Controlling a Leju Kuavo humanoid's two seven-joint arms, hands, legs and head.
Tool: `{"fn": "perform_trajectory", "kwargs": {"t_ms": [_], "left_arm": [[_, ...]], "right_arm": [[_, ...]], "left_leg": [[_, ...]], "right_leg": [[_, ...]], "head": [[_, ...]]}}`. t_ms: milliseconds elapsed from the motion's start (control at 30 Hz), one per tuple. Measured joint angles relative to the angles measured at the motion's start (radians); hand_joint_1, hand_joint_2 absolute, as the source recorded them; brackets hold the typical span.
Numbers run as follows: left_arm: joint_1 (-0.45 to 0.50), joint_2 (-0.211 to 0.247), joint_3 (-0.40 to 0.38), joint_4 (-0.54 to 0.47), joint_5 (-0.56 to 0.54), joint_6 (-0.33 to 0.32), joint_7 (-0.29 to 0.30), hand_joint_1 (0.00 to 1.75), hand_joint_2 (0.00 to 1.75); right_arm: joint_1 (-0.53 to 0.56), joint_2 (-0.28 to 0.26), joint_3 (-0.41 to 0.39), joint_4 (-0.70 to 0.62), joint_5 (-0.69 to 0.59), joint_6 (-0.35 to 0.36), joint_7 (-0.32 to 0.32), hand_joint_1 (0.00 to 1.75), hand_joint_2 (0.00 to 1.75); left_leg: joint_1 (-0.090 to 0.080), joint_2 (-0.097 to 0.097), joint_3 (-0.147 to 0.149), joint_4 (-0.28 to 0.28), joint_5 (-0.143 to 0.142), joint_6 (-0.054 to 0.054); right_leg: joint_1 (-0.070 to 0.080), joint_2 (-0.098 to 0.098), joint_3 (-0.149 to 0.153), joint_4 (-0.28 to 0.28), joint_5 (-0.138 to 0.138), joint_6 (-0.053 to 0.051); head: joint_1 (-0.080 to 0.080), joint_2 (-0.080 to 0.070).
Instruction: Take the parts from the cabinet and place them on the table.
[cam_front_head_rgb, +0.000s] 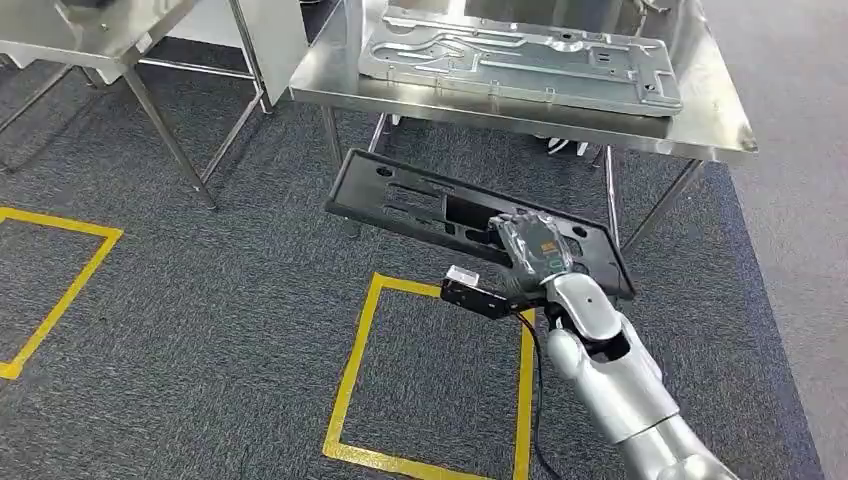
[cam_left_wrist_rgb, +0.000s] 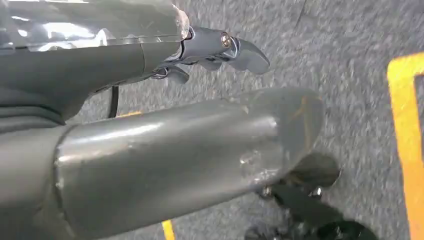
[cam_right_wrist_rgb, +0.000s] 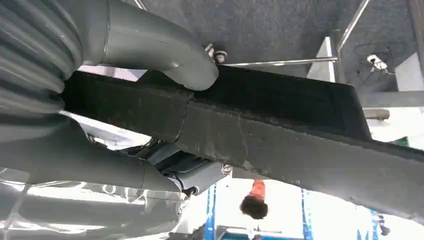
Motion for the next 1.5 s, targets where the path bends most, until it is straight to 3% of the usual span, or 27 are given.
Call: {"fn": "perform_trajectory", "kwargs": {"t_ms": [67, 100, 133, 233, 267, 400, 467, 533, 567, 600, 633, 733, 767, 867, 933, 1033, 1067, 1100, 1133, 1167, 1233, 1267, 1300, 1333, 1400, 1467, 1500], "left_arm": [[0.001, 0.0, 0.0, 0.0, 0.003, -0.005, -0.001, 0.0, 0.0], [0.002, 0.0, 0.0, 0.0, 0.005, -0.006, -0.001, 0.0, 0.0], [0.002, 0.0, 0.0, 0.0, 0.01, -0.007, -0.001, 0.0, 0.0], [0.001, -0.012, 0.0, 0.008, 0.021, -0.013, -0.007, 0.0, 0.0], [-0.001, -0.012, 0.0, 0.008, 0.023, -0.013, -0.008, 0.0, 0.0], [-0.001, -0.011, 0.0, 0.008, 0.025, -0.013, -0.009, 0.0, 0.0], [-0.007, -0.014, 0.0, 0.008, 0.026, -0.012, -0.005, 0.0, 0.0], [-0.007, -0.011, 0.0, 0.008, 0.03, -0.009, -0.001, 0.0, 0.0], [-0.004, -0.01, 0.001, 0.008, 0.032, -0.008, 0.0, 0.0, 0.0], [-0.001, -0.008, 0.001, 0.008, 0.033, -0.008, 0.001, 0.0, 0.0], [0.001, -0.006, 0.001, 0.008, 0.033, -0.008, 0.002, 0.0, 0.0], [0.002, -0.005, 0.001, 0.008, 0.034, -0.008, 0.005, 0.0, 0.0], [-0.001, -0.005, 0.001, 0.008, 0.035, -0.007, 0.007, 0.0, 0.0], [-0.002, -0.003, 0.001, 0.008, 0.038, -0.006, 0.01, 0.0, 0.0], [-0.003, -0.003, 0.001, 0.008, 0.042, -0.006, 0.01, 0.0, 0.0], [-0.005, -0.001, 0.003, 0.008, 0.046, -0.008, 0.009, 0.0, 0.0], [-0.004, 0.001, 0.004, 0.008, 0.047, -0.008, 0.008, 0.0, 0.0], [-0.003, 0.001, 0.005, 0.008, 0.048, -0.008, 0.008, 0.0, 0.0], [-0.002, 0.002, 0.006, 0.008, 0.05, -0.008, 0.008, 0.0, 0.0], [-0.002, 0.002, 0.007, 0.008, 0.051, -0.008, 0.008, 0.0, 0.0], [-0.001, 0.002, 0.007, 0.008, 0.052, -0.008, 0.006, 0.0, 0.0], [-0.003, 0.0, 0.007, 0.01, 0.052, -0.008, 0.006, 0.0, 0.0], [-0.005, 0.001, 0.008, 0.009, 0.052, -0.008, 0.005, 0.0, 0.0], [-0.007, 0.001, 0.008, 0.009, 0.052, -0.008, 0.006, 0.0, 0.0], [-0.006, 0.003, 0.008, 0.009, 0.052, -0.008, 0.005, 0.0, 0.0], [-0.009, 0.005, 0.008, 0.01, 0.053, -0.006, 0.005, 0.0, 0.0], [-0.01, 0.006, 0.008, 0.01, 0.053, -0.006, 0.005, 0.0, 0.0]], "right_arm": [[-0.02, 0.0, 0.009, 0.021, 0.007, 0.043, 0.009, 1.75, 1.75], [-0.036, 0.0, 0.016, 0.039, 0.007, 0.07, 0.014, 1.75, 1.75], [-0.054, 0.0, 0.022, 0.054, 0.006, 0.086, 0.015, 1.75, 1.75], [-0.116, 0.001, 0.026, 0.106, -0.001, 0.106, 0.014, 1.75, 1.75], [-0.134, 0.002, 0.027, 0.122, -0.002, 0.108, 0.014, 1.75, 1.75], [-0.165, 0.002, 0.028, 0.145, -0.005, 0.099, 0.014, 1.75, 1.75], [-0.181, -0.013, 0.029, 0.154, -0.005, 0.093, 0.014, 1.75, 1.75], [-0.185, -0.02, 0.031, 0.16, 0.0, 0.089, 0.015, 1.75, 1.75], [-0.183, -0.023, 0.031, 0.165, 0.004, 0.088, 0.015, 1.75, 1.75], [-0.181, -0.023, 0.031, 0.168, 0.006, 0.088, 0.015, 1.75, 1.75], [-0.18, -0.023, 0.031, 0.17, 0.01, 0.087, 0.017, 1.75, 1.75], [-0.183, -0.023, 0.031, 0.17, 0.015, 0.082, 0.019, 1.75, 1.75], [-0.184, -0.023, 0.031, 0.172, 0.015, 0.081, 0.022, 1.75, 1.75], [-0.19, -0.023, 0.031, 0.171, 0.017, 0.079, 0.027, 1.75, 1.75], [-0.196, -0.023, 0.03, 0.168, 0.017, 0.077, 0.031, 1.75, 1.75], [-0.203, -0.007, 0.021, 0.168, 0.017, 0.076, 0.034, 1.75, 1.75], [-0.199, -0.002, 0.017, 0.169, 0.018, 0.076, 0.034, 1.75, 1.75], [-0.195, -0.001, 0.014, 0.169, 0.018, 0.076, 0.035, 1.75, 1.75], [-0.193, 0.0, 0.01, 0.169, 0.021, 0.077, 0.036, 1.75, 1.75], [-0.193, 0.0, 0.005, 0.169, 0.022, 0.077, 0.037, 1.75, 1.75], [-0.196, 0.0, -0.011, 0.17, 0.022, 0.077, 0.039, 1.75, 1.75], [-0.194, 0.0, -0.02, 0.171, 0.022, 0.077, 0.039, 1.75, 1.75], [-0.195, 0.0, -0.025, 0.174, 0.022, 0.077, 0.041, 1.75, 1.75], [-0.196, 0.0, -0.029, 0.174, 0.022, 0.077, 0.042, 1.75, 1.75], [-0.196, 0.0, -0.036, 0.174, 0.023, 0.076, 0.045, 1.75, 1.75], [-0.198, -0.005, -0.038, 0.175, 0.025, 0.076, 0.046, 1.75, 1.75], [-0.2, -0.01, -0.039, 0.174, 0.028, 0.075, 0.046, 1.75, 1.75]], "left_leg": [[-0.002, -0.004, 0.024, 0.0, -0.02, 0.002], [-0.003, -0.006, 0.039, 0.0, -0.031, 0.002], [-0.005, -0.007, 0.055, 0.0, -0.042, 0.001], [-0.012, -0.008, 0.091, 0.002, -0.074, -0.006], [-0.011, -0.011, 0.093, -0.002, -0.081, -0.014], [-0.011, -0.006, 0.106, 0.035, -0.075, -0.034], [-0.006, -0.006, 0.048, 0.141, -0.085, -0.044], [0.004, -0.006, -0.043, 0.261, -0.158, -0.056], [0.007, -0.006, -0.074, 0.285, -0.188, -0.06], [0.01, -0.006, -0.086, 0.272, -0.186, -0.063], [0.013, -0.005, -0.082, 0.226, -0.158, -0.066], [0.021, -0.003, -0.035, 0.005, 0.048, -0.071], [0.013, 0.0, -0.036, 0.006, 0.017, -0.061], [0.01, -0.001, -0.021, 0.003, 0.019, -0.03], [0.013, 0.002, 0.001, -0.002, 0.015, -0.017], [0.009, 0.008, 0.015, -0.002, -0.004, -0.006], [0.007, 0.009, 0.023, -0.002, -0.013, -0.004], [0.005, 0.008, 0.033, -0.002, -0.021, -0.004], [0.003, 0.008, 0.045, -0.002, -0.03, -0.003], [0.0, 0.008, 0.06, -0.002, -0.041, -0.004], [-0.004, 0.009, 0.085, -0.005, -0.062, -0.007], [-0.008, 0.009, 0.095, -0.001, -0.071, -0.013], [-0.006, 0.005, 0.097, -0.007, -0.077, -0.021], [-0.006, 0.008, 0.107, -0.02, -0.085, -0.028], [-0.01, 0.005, 0.12, 0.009, -0.068, -0.043], [-0.008, 0.006, 0.077, 0.113, -0.076, -0.045], [-0.003, 0.005, 0.031, 0.182, -0.094, -0.048]], "right_leg": [[0.0, 0.0, -0.066, 0.048, -0.051, -0.001], [0.0, 0.0, -0.079, 0.027, -0.045, -0.004], [0.002, 0.0, -0.078, -0.023, -0.011, -0.01], [0.024, 0.002, -0.056, -0.216, 0.202, -0.048], [0.024, 0.004, -0.052, -0.217, 0.177, -0.048], [0.012, 0.003, 0.006, -0.249, 0.186, -0.057], [0.009, 0.002, 0.025, -0.254, 0.174, -0.066], [0.007, 0.003, 0.04, -0.254, 0.157, -0.063], [0.005, 0.005, 0.05, -0.254, 0.147, -0.06], [0.003, 0.009, 0.061, -0.254, 0.139, -0.057], [0.0, 0.012, 0.074, -0.254, 0.128, -0.052], [-0.005, 0.014, 0.106, -0.252, 0.097, -0.035], [-0.003, 0.019, 0.11, -0.249, 0.09, -0.028], [-0.001, 0.018, 0.118, -0.244, 0.089, -0.006], [-0.007, 0.01, 0.101, -0.196, 0.083, 0.001], [-0.006, 0.006, -0.04, 0.004, 0.018, 0.01], [-0.006, 0.006, -0.087, 0.054, -0.013, 0.008], [-0.005, 0.006, -0.114, 0.063, -0.018, 0.004], [-0.003, 0.006, -0.118, 0.032, 0.005, 0.002], [0.001, 0.006, -0.104, -0.033, 0.049, -0.007], [0.016, 0.003, -0.059, -0.198, 0.188, -0.034], [0.024, 0.011, -0.059, -0.221, 0.218, -0.043], [0.025, 0.012, -0.054, -0.226, 0.187, -0.043], [0.027, 0.014, -0.045, -0.231, 0.197, -0.046], [0.015, 0.019, -0.014, -0.246, 0.194, -0.056], [0.011, 0.018, 0.019, -0.251, 0.179, -0.065], [0.012, 0.019, 0.028, -0.251, 0.169, -0.067]], "head": [[0.0, 0.0], [0.0, 0.0], [0.0, 0.0], [0.0, 0.0], [0.0, 0.0], [-0.001, 0.0], [0.0, 0.0], [0.0, 0.0], [0.0, 0.0], [0.0, 0.0], [0.0, 0.0], [0.0, 0.0], [-0.001, 0.0], [0.0, 0.0], [0.0, 0.0], [0.0, 0.0], [0.0, 0.0], [0.0, 0.0], [0.0, 0.0], [0.0, 0.0], [0.0, 0.0], [-0.001, 0.0], [0.003, 0.0], [0.002, 0.0], [0.002, 0.0], [0.002, 0.0], [0.002, 0.0]]}}
